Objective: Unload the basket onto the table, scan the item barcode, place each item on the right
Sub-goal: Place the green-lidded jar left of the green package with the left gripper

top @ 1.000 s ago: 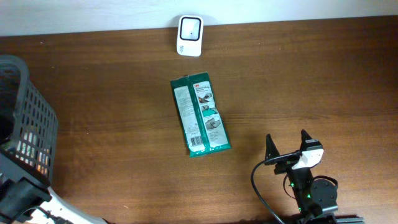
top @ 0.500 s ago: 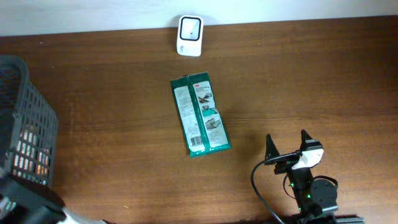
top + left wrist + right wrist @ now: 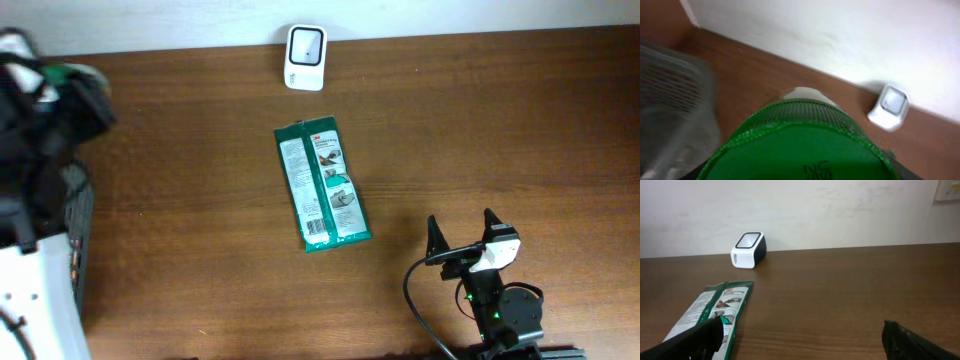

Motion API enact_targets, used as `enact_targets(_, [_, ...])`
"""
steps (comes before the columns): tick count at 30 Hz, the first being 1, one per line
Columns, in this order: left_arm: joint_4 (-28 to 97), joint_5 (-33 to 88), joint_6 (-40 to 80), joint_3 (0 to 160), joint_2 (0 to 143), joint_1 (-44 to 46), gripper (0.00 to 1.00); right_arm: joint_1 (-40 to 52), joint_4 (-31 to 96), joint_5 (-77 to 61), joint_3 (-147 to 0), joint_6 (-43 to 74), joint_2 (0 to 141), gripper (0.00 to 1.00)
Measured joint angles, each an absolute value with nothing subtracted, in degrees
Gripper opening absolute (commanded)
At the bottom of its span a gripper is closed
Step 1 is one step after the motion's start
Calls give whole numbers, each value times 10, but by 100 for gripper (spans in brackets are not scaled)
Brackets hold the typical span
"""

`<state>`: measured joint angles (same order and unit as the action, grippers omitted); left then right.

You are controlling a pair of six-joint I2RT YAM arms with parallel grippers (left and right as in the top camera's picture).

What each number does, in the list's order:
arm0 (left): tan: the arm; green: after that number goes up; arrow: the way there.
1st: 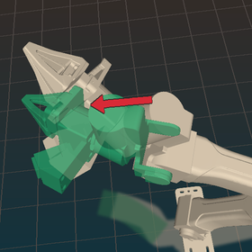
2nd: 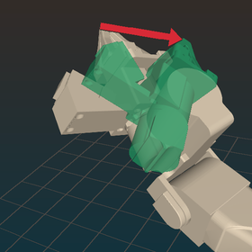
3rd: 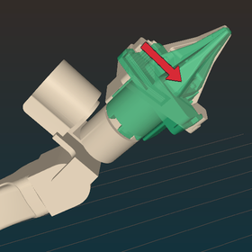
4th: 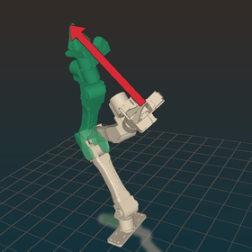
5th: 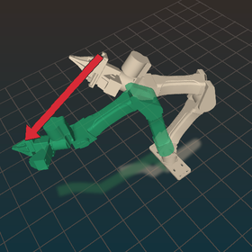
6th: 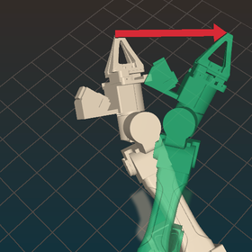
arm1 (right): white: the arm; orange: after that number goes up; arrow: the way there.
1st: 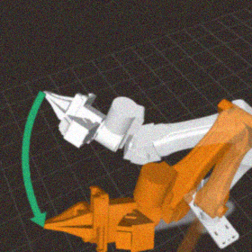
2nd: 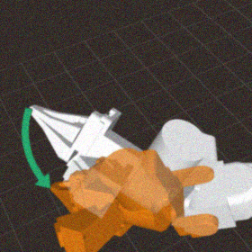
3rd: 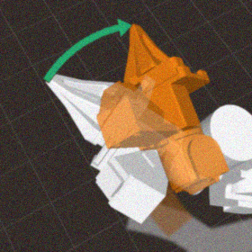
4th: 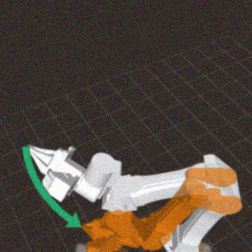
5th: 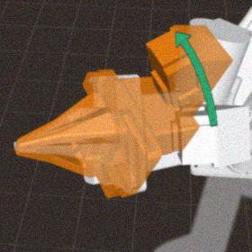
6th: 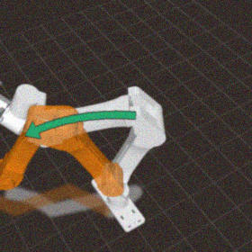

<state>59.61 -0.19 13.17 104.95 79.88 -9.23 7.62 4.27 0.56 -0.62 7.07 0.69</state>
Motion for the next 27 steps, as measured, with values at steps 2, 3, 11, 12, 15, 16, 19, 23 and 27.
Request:
enact_targets(2, [648,-2,132,1049,816,-47,55,76,43,5,-6,71,7,98])
enact_targets(3, [672,-2,132,1049,832,-21,55,76,43,5,-6,71,7,98])
enact_targets(11, [679,-2,134,950,976,103,54,76,43,5,-6,71,7,98])
enact_targets(12, [660,-2,135,934,992,116,54,76,43,6,-6,71,7,98])
enact_targets(15, [594,-2,148,886,1023,151,54,76,43,5,-6,71,7,98])
enact_targets(16, [569,-2,153,870,1031,161,54,76,43,5,-6,71,7,98])
enact_targets(19, [528,-2,163,845,1055,180,55,76,43,5,-6,71,7,98])
enact_targets(23, [499,-2,183,833,1092,190,55,76,43,5,-6,71,7,98])
enact_targets(27, [486,-2,191,833,1126,190,59,76,43,5,-6,71,7,98])
